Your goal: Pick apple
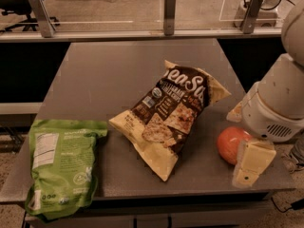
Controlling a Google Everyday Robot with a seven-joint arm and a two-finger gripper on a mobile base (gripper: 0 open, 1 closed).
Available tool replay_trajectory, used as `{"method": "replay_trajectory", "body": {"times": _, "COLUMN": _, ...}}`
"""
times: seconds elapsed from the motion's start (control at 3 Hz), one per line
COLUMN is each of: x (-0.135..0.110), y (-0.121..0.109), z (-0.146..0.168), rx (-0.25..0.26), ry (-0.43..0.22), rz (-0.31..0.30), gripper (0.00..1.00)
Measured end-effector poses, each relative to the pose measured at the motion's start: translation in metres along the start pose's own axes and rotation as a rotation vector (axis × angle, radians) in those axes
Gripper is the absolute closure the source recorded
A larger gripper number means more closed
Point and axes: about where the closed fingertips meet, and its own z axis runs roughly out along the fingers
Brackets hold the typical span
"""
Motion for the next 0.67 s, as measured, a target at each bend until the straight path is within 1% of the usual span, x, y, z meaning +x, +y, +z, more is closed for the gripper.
{"method": "replay_trajectory", "body": {"times": 0.67, "x": -0.001, "y": 0.0003, "z": -0.0013, "rx": 0.006, "ry": 0.0, "rz": -0.002, "gripper": 0.65}}
